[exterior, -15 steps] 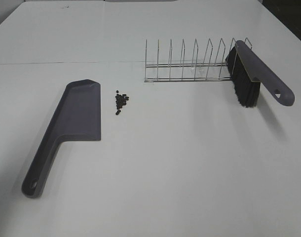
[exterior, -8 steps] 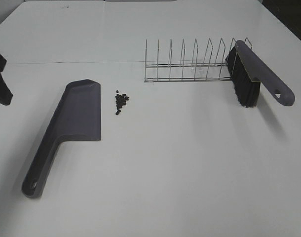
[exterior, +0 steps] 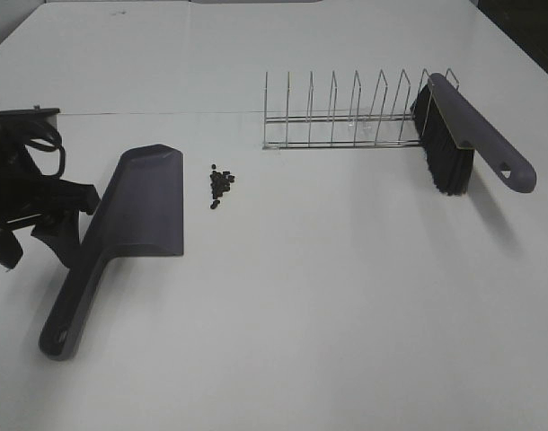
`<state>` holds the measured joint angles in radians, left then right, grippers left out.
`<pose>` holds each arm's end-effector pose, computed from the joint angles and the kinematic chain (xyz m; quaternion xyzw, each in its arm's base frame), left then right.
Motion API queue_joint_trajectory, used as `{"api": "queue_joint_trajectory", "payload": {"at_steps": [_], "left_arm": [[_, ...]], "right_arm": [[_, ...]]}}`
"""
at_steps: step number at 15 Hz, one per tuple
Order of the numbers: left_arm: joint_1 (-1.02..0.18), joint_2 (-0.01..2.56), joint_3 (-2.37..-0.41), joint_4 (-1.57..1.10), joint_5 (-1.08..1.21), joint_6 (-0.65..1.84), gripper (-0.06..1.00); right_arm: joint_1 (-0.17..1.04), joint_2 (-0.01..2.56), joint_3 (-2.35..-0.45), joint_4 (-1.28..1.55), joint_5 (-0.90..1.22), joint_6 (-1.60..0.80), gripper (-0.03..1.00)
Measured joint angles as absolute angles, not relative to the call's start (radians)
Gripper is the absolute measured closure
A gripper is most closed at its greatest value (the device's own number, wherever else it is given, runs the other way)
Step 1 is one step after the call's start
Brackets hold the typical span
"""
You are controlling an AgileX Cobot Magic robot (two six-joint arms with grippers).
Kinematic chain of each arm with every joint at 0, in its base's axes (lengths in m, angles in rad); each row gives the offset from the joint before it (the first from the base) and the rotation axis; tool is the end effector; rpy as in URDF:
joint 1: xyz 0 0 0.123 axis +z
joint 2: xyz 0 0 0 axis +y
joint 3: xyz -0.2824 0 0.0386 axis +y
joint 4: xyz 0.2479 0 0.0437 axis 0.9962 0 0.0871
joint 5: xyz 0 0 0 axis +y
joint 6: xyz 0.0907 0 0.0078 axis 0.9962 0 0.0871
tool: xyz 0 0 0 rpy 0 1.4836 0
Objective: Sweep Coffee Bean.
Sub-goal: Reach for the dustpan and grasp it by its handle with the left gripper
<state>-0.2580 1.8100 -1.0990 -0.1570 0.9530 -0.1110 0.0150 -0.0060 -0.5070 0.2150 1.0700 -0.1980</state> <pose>0.3070 -0.0930 0.1693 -0.0277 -0.9976 0.0622 0.0146 -0.0083 0.0169 0.2798 -0.0954 0.8420 0.0592 0.5277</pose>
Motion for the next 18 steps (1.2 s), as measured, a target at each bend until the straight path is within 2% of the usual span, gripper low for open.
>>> {"api": "queue_joint_trajectory", "payload": {"at_steps": [13,18], "left_arm": [[-0.288,2.035,-1.121,-0.147,0.801,-0.115,0.35],[-0.288,2.045,-1.129,-0.125,0.775,-0.115,0.35]], "right_arm": [[0.015,-0.006,-0.507,0.215,1.070,-0.198,0.41],[0.015,-0.006,-0.507,0.215,1.070,-0.198,0.41]]}}
